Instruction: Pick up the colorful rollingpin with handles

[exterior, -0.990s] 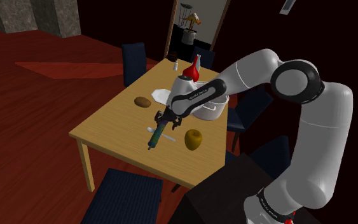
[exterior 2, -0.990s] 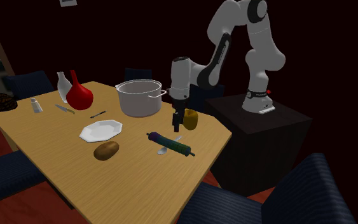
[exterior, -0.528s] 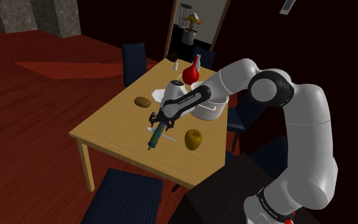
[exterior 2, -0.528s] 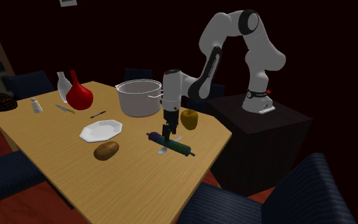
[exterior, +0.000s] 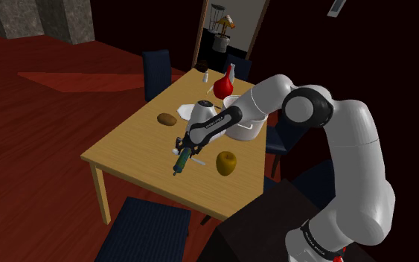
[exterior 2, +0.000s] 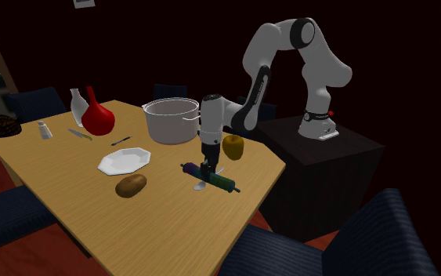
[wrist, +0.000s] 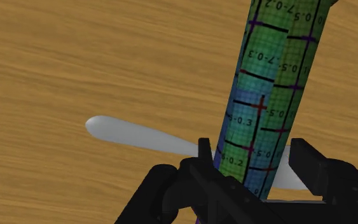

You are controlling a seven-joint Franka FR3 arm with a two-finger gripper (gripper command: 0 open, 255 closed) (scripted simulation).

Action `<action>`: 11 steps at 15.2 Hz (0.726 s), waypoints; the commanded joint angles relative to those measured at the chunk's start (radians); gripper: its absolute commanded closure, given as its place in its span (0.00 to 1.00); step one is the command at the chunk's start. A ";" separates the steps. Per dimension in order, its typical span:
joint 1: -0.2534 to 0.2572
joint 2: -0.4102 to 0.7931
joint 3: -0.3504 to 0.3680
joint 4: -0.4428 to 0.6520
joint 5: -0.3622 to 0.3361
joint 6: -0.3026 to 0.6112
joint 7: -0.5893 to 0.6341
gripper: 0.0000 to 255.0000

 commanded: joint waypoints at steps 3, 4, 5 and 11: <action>0.000 0.002 0.000 0.001 0.000 0.001 0.000 1.00; 0.000 0.002 0.000 0.001 0.000 0.001 0.000 1.00; 0.000 0.002 0.000 0.001 0.000 0.001 0.000 1.00; -0.002 -0.021 0.002 -0.008 0.001 -0.013 0.000 1.00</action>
